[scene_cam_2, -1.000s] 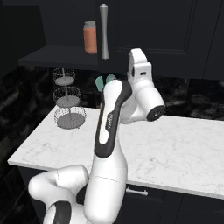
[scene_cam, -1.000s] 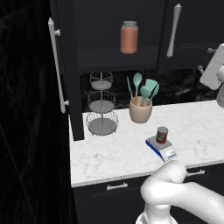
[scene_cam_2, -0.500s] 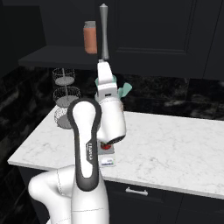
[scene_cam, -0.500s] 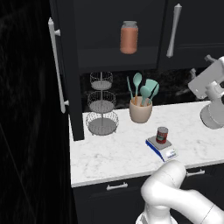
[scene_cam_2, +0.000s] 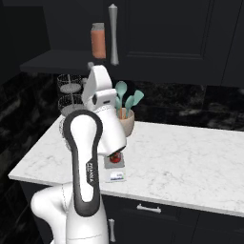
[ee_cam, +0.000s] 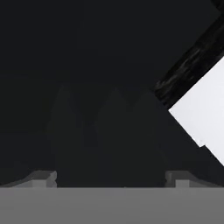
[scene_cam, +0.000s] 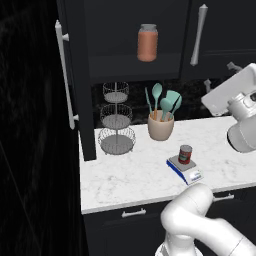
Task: Pick the canned food and place it on the digital scale for weighing, and close the cabinet.
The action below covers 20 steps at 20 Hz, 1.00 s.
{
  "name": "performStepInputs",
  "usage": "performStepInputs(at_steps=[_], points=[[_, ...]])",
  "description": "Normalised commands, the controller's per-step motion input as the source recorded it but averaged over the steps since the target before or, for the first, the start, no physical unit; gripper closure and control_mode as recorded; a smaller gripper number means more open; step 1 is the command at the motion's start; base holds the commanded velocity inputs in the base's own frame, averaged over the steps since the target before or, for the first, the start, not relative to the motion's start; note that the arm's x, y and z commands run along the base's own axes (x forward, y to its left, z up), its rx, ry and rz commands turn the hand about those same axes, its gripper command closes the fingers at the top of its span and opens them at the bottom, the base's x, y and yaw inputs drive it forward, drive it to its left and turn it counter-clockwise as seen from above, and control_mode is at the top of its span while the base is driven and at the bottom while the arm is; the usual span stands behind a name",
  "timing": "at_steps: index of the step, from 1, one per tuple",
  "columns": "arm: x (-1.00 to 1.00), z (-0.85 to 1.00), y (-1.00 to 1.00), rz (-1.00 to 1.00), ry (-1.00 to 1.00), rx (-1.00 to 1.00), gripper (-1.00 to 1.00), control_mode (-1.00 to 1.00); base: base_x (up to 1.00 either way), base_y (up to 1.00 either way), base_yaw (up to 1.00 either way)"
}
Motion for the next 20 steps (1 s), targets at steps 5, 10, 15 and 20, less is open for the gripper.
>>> performStepInputs(at_steps=[5,10,15,20], points=[[-0.84,0.88,-0.01,0.33,0.19,0.0,-1.0,-1.0,0.0,0.0,0.0],[-0.83,0.31,0.0,0.29,0.24,0.0,-1.0,-1.0,0.0,0.0,0.0],[-0.81,-0.36,0.15,0.27,0.01,-0.08,-1.0,-1.0,0.0,0.0,0.0],[-0.7,0.01,0.45,0.25,-0.06,-0.06,-1.0,-1.0,0.0,0.0,0.0]])
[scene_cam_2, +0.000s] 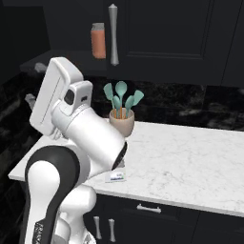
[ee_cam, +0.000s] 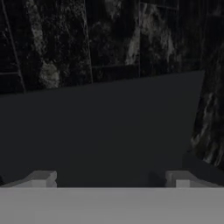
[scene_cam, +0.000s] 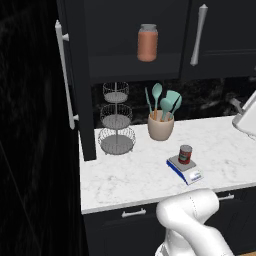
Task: Pick the canned food and place it on the digital scale for weighing, and close the cabinet.
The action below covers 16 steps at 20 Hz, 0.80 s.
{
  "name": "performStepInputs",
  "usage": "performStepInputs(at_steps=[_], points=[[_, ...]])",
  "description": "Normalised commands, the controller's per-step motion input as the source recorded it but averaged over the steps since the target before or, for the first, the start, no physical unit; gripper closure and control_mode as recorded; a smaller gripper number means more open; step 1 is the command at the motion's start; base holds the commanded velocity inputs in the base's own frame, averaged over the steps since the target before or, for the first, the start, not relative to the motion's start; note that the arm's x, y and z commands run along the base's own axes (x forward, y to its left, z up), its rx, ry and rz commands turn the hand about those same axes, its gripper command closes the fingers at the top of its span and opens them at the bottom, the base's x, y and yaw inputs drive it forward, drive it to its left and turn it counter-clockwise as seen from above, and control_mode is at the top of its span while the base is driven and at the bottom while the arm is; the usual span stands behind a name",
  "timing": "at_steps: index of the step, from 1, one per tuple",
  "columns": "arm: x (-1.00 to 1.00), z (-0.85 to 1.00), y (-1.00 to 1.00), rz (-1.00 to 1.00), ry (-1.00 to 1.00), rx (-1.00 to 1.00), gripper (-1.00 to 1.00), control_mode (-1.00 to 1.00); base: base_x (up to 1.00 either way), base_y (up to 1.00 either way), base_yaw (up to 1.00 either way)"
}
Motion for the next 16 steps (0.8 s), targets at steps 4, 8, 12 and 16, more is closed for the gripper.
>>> performStepInputs(at_steps=[4,8,12,16], points=[[-0.55,0.03,0.6,0.27,-0.03,-0.05,-1.0,-1.0,0.0,0.0,0.0],[-0.58,-0.02,0.66,0.23,-0.11,-0.03,-1.0,-1.0,0.0,0.0,0.0],[-0.53,0.0,0.77,0.2,-0.11,0.0,-1.0,-1.0,0.0,0.0,0.0],[-0.72,0.0,0.71,0.18,-0.1,0.0,-1.0,-1.0,0.0,0.0,0.0]])
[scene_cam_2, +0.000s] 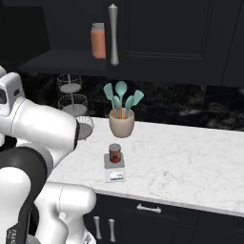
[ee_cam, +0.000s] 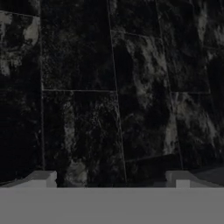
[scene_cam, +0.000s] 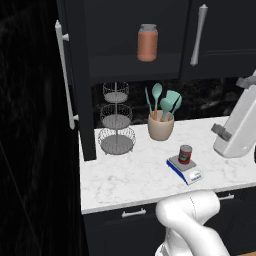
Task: Pick the canned food and place it on the digital scale for weighing, and close the cabinet.
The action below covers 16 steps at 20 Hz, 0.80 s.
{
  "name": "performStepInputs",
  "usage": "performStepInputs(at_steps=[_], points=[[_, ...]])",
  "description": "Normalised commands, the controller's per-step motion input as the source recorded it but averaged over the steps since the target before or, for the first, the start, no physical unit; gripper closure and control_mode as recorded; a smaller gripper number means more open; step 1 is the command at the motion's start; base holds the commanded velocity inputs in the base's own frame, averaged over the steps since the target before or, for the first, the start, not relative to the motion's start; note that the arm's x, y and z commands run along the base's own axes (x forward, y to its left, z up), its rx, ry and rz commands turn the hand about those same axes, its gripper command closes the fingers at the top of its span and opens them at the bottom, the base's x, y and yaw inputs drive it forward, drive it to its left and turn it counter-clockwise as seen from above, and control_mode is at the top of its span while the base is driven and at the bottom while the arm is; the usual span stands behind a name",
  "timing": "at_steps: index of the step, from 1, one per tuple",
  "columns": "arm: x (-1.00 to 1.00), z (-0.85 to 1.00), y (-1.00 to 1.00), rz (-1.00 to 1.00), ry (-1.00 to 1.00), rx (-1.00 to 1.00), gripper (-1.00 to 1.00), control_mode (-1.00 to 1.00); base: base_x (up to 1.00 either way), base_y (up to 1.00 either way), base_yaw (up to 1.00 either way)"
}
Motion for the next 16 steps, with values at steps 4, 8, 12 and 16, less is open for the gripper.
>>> performStepInputs(at_steps=[4,8,12,16], points=[[-0.84,0.0,0.64,0.17,-0.1,0.0,-1.0,-1.0,0.0,0.0,0.0],[-0.43,-0.04,0.72,0.1,-0.13,-0.01,-1.0,-1.0,0.0,0.0,0.0],[0.28,-0.18,0.8,-0.04,-0.07,-0.06,-1.0,-1.0,0.0,0.0,0.0],[0.4,-0.09,0.33,-0.25,-0.02,-0.08,-1.0,-1.0,0.0,0.0,0.0]])
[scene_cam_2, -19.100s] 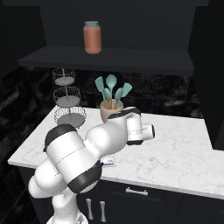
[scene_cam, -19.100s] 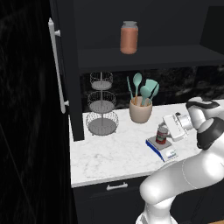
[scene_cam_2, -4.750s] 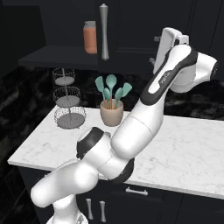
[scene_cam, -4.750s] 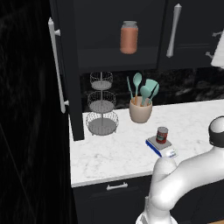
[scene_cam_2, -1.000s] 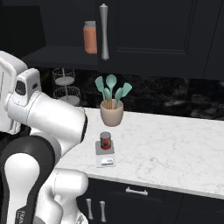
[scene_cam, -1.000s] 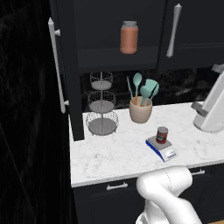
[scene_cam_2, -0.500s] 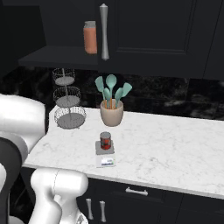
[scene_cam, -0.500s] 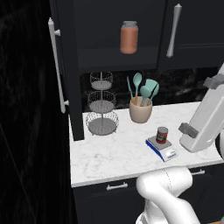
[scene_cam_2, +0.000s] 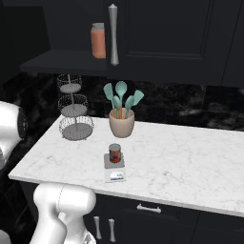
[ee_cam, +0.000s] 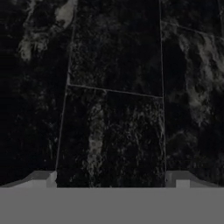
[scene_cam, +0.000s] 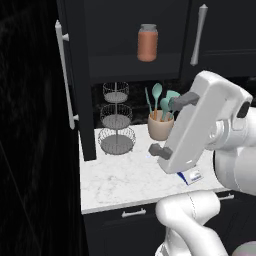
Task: Pick the canned food and place it on the digital scale for weighing, and close the cabinet.
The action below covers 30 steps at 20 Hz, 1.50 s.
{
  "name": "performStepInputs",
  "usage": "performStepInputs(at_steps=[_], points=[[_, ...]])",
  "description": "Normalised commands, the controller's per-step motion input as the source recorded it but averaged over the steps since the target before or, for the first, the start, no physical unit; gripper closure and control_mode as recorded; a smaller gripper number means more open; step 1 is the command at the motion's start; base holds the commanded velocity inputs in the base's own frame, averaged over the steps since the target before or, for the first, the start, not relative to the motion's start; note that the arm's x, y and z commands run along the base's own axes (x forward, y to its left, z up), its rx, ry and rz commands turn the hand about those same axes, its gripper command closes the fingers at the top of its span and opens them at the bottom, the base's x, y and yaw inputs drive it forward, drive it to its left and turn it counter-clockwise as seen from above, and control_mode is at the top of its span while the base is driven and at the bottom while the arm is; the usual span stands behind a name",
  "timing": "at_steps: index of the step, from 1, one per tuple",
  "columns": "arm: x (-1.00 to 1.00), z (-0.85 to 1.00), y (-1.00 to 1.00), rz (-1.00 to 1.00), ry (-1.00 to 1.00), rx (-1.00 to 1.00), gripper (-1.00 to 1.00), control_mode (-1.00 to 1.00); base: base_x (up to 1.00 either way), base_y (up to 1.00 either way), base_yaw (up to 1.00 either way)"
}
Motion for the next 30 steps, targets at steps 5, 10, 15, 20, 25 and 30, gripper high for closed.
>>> performStepInputs(at_steps=[5,10,15,20,25,30], points=[[0.08,-0.2,0.47,-0.38,-0.03,-0.05,-1.0,-1.0,0.0,0.0,0.0],[0.0,-0.15,0.59,-0.3,-0.05,0.0,-1.0,-1.0,0.0,0.0,0.0],[0.0,-0.04,0.34,-0.19,-0.09,0.0,-1.0,-1.0,0.0,0.0,0.0],[0.0,0.0,0.38,-0.16,-0.11,0.0,-1.0,-1.0,0.0,0.0,0.0],[0.0,0.0,0.3,-0.14,-0.1,0.0,-1.0,-1.0,0.0,0.0,0.0],[0.0,-0.01,0.21,-0.1,-0.04,0.0,-1.0,-1.0,0.0,0.0,0.0]])
